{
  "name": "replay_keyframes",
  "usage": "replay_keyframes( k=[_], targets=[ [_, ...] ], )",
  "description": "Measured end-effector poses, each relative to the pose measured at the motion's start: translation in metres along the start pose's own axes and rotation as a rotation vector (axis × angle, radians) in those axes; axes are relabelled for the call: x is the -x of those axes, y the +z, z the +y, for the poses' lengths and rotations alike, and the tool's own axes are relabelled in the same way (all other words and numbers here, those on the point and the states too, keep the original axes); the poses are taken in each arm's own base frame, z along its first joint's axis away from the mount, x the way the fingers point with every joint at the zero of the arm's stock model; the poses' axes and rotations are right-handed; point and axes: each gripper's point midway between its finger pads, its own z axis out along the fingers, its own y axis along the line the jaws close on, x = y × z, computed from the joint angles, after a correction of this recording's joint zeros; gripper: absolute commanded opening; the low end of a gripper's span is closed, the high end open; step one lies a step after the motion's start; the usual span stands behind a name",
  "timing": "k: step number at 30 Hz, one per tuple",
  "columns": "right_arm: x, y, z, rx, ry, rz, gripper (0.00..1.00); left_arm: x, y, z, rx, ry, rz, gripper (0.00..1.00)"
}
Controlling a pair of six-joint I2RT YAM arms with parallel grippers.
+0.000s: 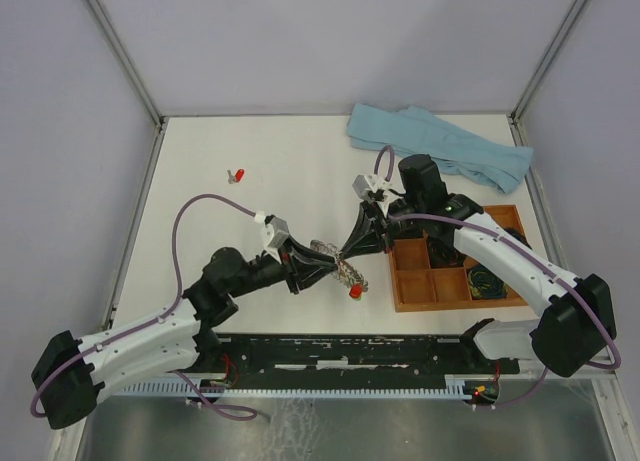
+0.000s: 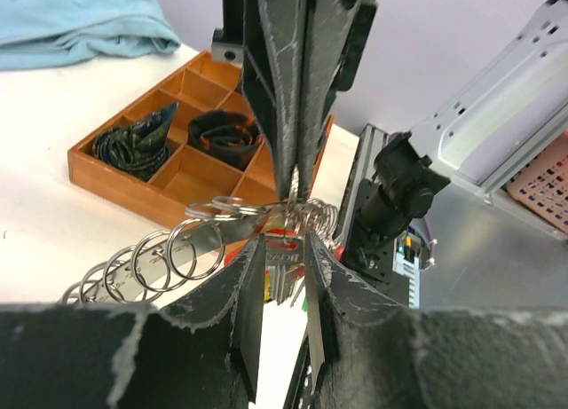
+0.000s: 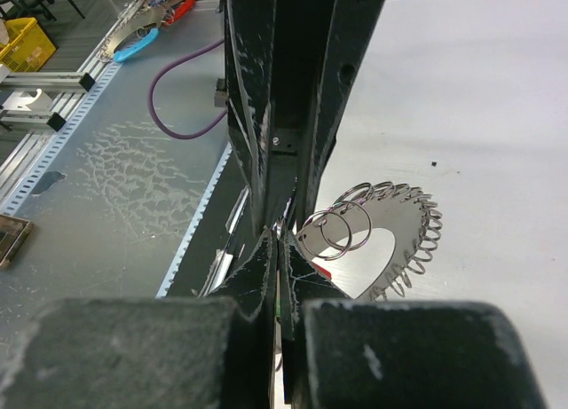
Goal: Remove the keys from the keyring
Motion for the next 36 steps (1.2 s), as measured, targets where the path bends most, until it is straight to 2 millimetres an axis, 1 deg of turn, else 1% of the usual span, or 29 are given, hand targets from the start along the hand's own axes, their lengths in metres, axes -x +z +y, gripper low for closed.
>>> replay_keyframes(
  k=[2,5,15,17,22,32,36],
  targets=[
    [0.000,0.000,0.000,0.000,0.000,0.000,0.01,-0.008,0.003,0.004,0.005,-0.002,0.027,0.31],
    [0.000,0.000,0.000,0.000,0.000,0.000,0.01,-0.012,0.004,0.006,0.006,-0.002,0.040,0.31],
    [0.000,0.000,0.000,0.000,0.000,0.000,0.01,-0.001,0.008,0.002,-0.012,0.016,0.004,0.31],
    [0.000,0.000,0.000,0.000,0.001,0.000,0.01,0.000,0.008,0.002,-0.013,0.017,0.002,0.31],
    [0.000,0.000,0.000,0.000,0.001,0.000,0.01,0.000,0.010,0.002,-0.011,0.015,0.005,0.24],
    [0.000,0.000,0.000,-0.001,0.001,0.000,0.01,0.000,0.011,0.004,-0.001,0.013,0.011,0.25],
    [0.000,0.000,0.000,-0.001,0.005,0.001,0.01,0.000,0.011,0.004,0.000,0.013,0.009,0.24]
  ],
)
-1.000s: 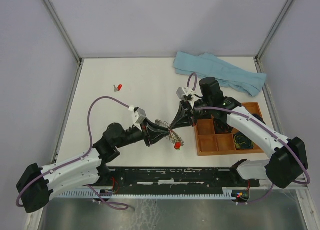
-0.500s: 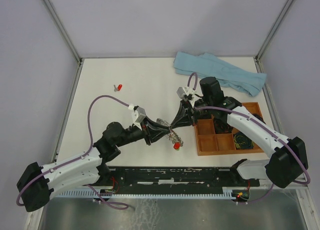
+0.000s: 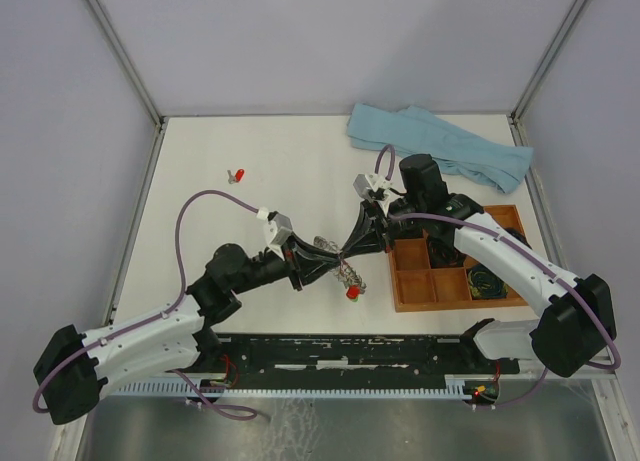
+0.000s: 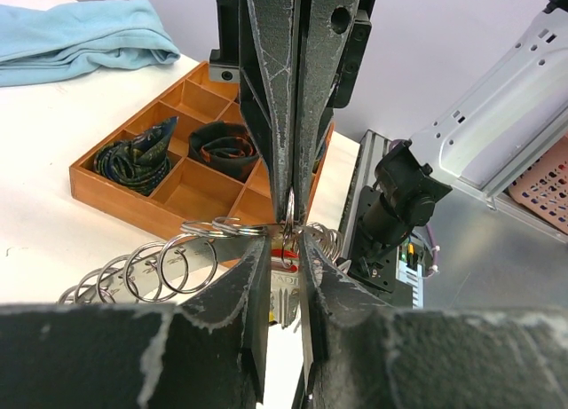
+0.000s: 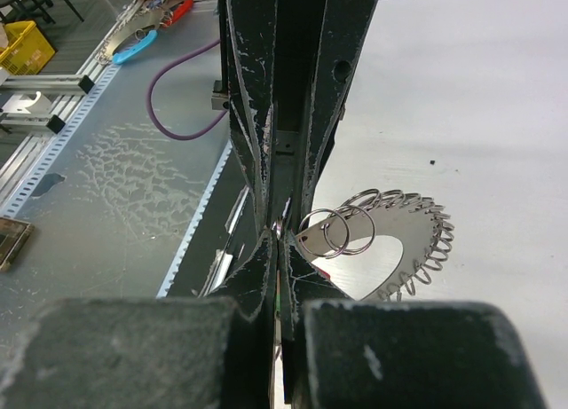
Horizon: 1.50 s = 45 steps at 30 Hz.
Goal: Remove the keys from the keyring
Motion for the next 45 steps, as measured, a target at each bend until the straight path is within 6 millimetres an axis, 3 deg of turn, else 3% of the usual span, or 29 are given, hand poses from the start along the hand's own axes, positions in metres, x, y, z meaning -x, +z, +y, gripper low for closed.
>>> replay_keyframes(
  k=[16,23,31,35,45],
  targets=[
    [-0.002,0.000,-0.003,-0.017,0.011,0.006,0.01,0.013,-0.001,-0.002,0.005,0.012,-0.039,0.22],
    [-0.003,0.000,-0.004,-0.015,0.025,0.007,0.01,0.014,0.003,0.000,0.015,0.009,-0.034,0.03],
    [-0.006,0.000,-0.005,-0.021,0.035,0.008,0.02,0.011,0.003,0.003,0.030,0.007,-0.004,0.03],
    [-0.007,0.000,-0.005,-0.020,0.038,0.011,0.08,0.011,0.002,0.003,0.043,0.005,0.028,0.03],
    [-0.014,-0.001,-0.007,-0.035,0.004,0.052,0.09,0.008,0.005,0.006,0.096,-0.010,0.194,0.03]
  ],
)
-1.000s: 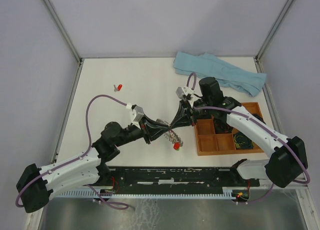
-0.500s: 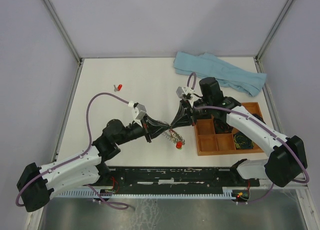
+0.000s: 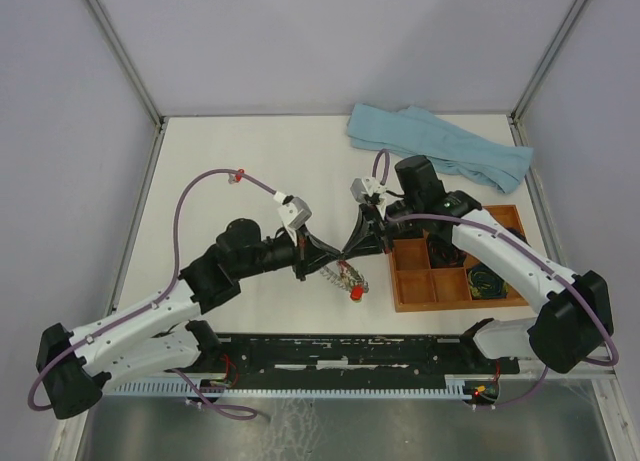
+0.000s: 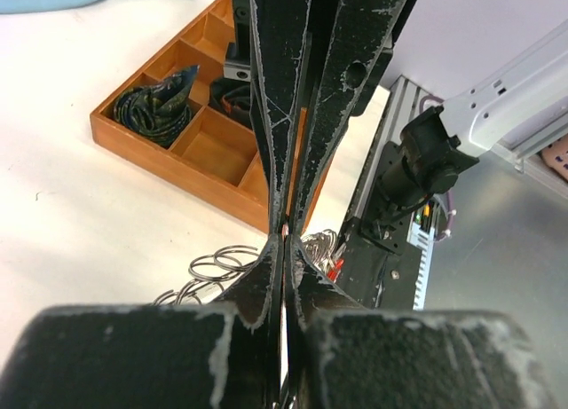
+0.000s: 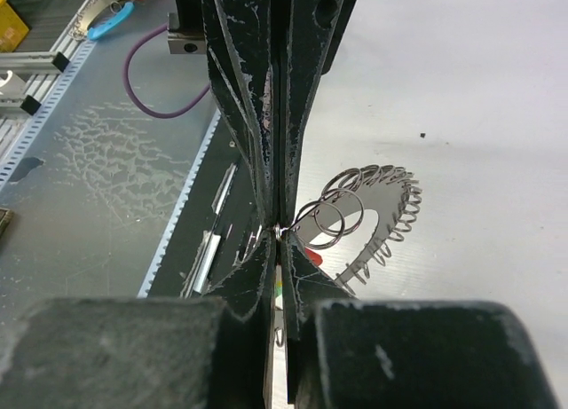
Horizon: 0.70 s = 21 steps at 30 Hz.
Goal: Remove the keys from the keyring
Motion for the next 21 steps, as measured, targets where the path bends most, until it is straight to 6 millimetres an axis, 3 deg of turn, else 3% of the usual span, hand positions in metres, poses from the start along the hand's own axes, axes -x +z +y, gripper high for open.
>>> replay_keyframes(
  k=[12,17,21],
  targets=[
    [-0.006,-0.003,-0.002,-0.018,-0.070,0.080,0.01,-0.003,0.007,0.002,0.045,-0.015,0.198,0.04],
    [-0.005,-0.003,0.002,0.002,-0.092,0.084,0.01,0.004,0.004,0.001,0.053,-0.013,0.184,0.29],
    [-0.009,-0.003,0.013,0.048,-0.076,0.079,0.01,0.041,-0.012,-0.011,0.037,0.026,0.020,0.35]
  ],
)
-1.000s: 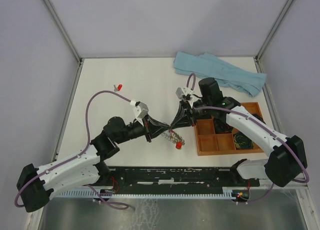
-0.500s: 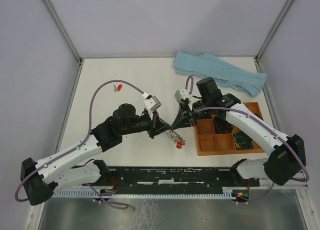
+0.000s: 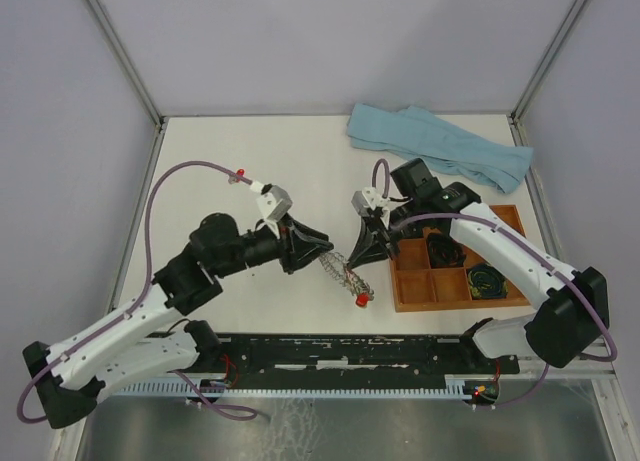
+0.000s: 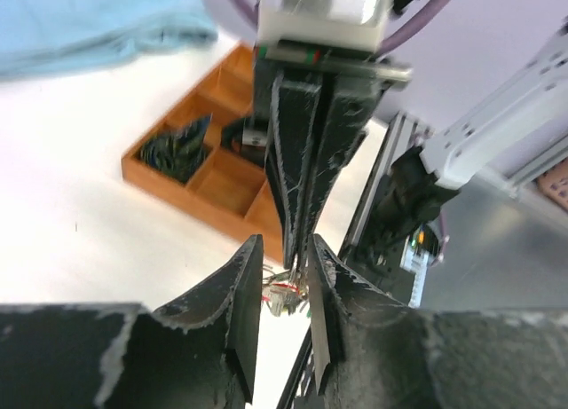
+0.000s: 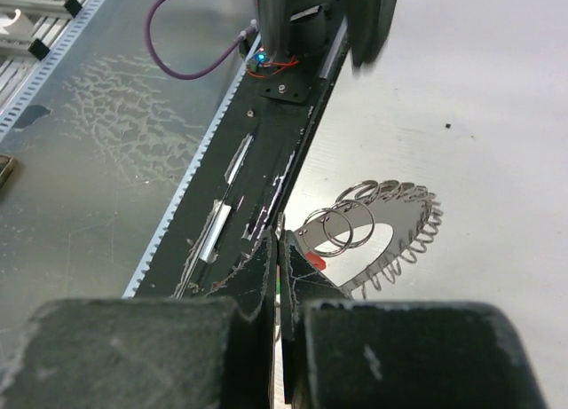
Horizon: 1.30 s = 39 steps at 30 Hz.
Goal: Remove the keys from the keyring
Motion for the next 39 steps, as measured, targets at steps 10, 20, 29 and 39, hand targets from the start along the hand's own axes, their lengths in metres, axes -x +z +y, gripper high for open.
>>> replay_keyframes(
  k=[10,20,29,39],
  targets=[
    [-0.006,-0.003,0.028,0.164,-0.274,0.014,0.01,0.008,-0.046,-0.017,-0.086,0.033,-0.295,0.36],
    [-0.018,0.000,0.037,0.294,-0.546,0.077,0.01,-0.028,-0.039,-0.014,-0.143,0.030,-0.321,0.35],
    [-0.021,-0.002,0.037,0.311,-0.591,0.107,0.01,-0.041,-0.044,-0.016,-0.191,0.071,-0.385,0.36],
    [-0.023,-0.001,0.029,0.316,-0.581,0.124,0.01,-0.045,-0.047,-0.028,-0.278,0.191,-0.451,0.36]
  ],
)
